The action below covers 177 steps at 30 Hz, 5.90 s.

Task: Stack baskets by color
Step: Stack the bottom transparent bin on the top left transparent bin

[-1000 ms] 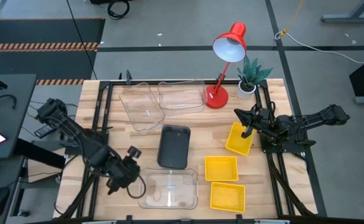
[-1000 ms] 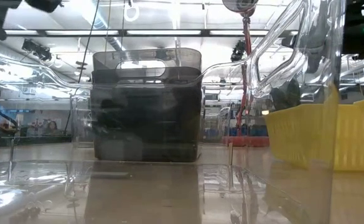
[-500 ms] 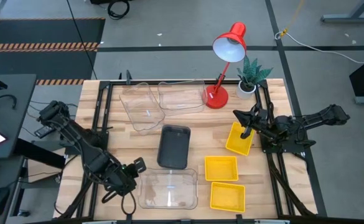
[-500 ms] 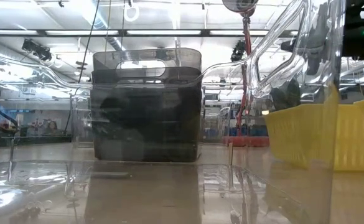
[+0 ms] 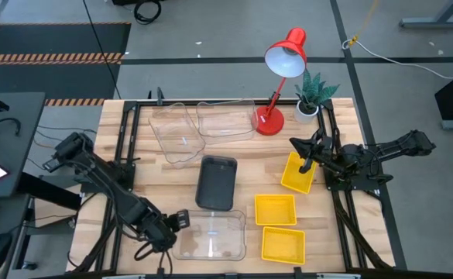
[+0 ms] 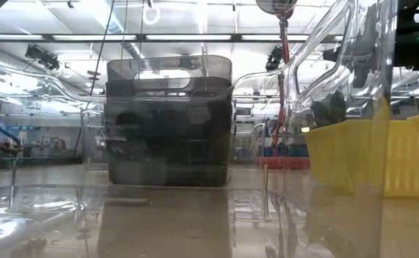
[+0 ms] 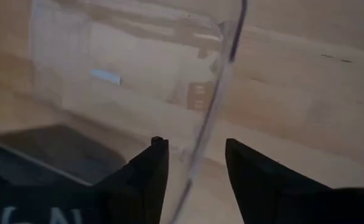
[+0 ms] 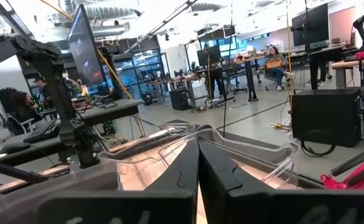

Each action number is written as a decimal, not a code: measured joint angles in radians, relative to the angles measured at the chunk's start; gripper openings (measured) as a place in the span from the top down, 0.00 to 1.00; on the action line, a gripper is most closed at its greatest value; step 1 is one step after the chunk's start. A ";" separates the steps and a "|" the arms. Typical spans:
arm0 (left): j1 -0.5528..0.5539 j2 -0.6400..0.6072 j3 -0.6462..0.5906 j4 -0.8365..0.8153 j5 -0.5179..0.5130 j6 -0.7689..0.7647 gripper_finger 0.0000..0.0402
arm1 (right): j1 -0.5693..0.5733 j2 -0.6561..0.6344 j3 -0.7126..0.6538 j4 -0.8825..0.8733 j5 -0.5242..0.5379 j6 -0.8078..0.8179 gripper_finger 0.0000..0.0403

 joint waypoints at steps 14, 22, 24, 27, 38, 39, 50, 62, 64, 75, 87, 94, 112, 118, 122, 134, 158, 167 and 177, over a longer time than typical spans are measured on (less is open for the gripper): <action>0.010 0.152 0.000 0.064 0.121 0.226 0.68 | 0.000 0.002 0.000 -0.025 -0.005 0.053 0.97; 0.035 0.171 0.000 0.076 0.153 0.252 0.74 | 0.000 0.002 0.000 -0.026 -0.011 0.070 0.97; 0.041 0.171 0.000 0.082 0.153 0.252 0.77 | 0.000 0.002 0.000 -0.026 -0.011 0.075 0.97; 0.043 0.171 0.000 0.093 0.154 0.253 0.84 | 0.000 0.002 0.000 -0.026 -0.012 0.073 0.97; 0.047 0.170 0.020 0.087 0.140 0.248 0.97 | 0.000 0.002 0.000 -0.027 -0.012 0.071 0.97; 0.047 0.170 0.031 0.087 0.136 0.246 0.98 | 0.000 0.002 0.000 -0.027 -0.012 0.071 0.97; 0.055 0.170 0.168 -0.041 0.146 0.219 0.98 | 0.000 0.002 0.000 -0.027 -0.011 0.068 0.97; 0.075 0.152 0.343 -0.132 0.178 0.069 0.99 | 0.000 0.002 0.000 -0.044 -0.007 0.067 0.97; 0.085 0.153 0.374 -0.150 0.208 0.019 0.99 | 0.000 0.002 0.000 -0.048 -0.007 0.067 0.97; 0.125 0.145 0.581 -0.308 0.248 -0.121 0.99 | 0.000 0.002 0.000 -0.048 -0.007 0.068 0.97; 0.230 0.056 0.630 -0.405 0.219 -0.278 0.99 | 0.000 0.002 0.000 -0.055 -0.008 0.078 0.97; 0.328 0.006 0.630 -0.546 0.151 -0.305 0.99 | 0.000 0.003 0.000 -0.062 -0.008 0.079 0.97; 0.747 -0.003 0.505 -0.695 0.006 -0.858 0.97 | 0.000 0.002 0.000 -0.064 -0.008 0.105 0.97; 0.859 -0.003 0.407 -0.620 0.077 -0.884 0.97 | 0.000 0.003 0.000 -0.064 -0.008 0.104 0.97; 0.921 -0.003 0.364 -0.590 0.087 -0.895 0.97 | 0.000 0.003 0.000 -0.064 -0.008 0.105 0.97; 0.981 -0.003 0.214 -0.395 0.086 -0.798 0.97 | 0.000 0.003 0.000 -0.064 -0.008 0.105 0.97; 0.974 -0.003 -0.020 -0.241 0.109 -0.743 0.57 | 0.000 0.003 0.000 -0.064 -0.008 0.105 0.97; 0.973 -0.001 0.054 -0.341 0.082 -0.717 0.36 | 0.000 0.003 0.000 -0.064 -0.008 0.105 0.97; 0.972 -0.002 0.107 -0.427 0.119 -0.741 0.48 | 0.000 0.003 0.000 -0.064 -0.008 0.123 0.97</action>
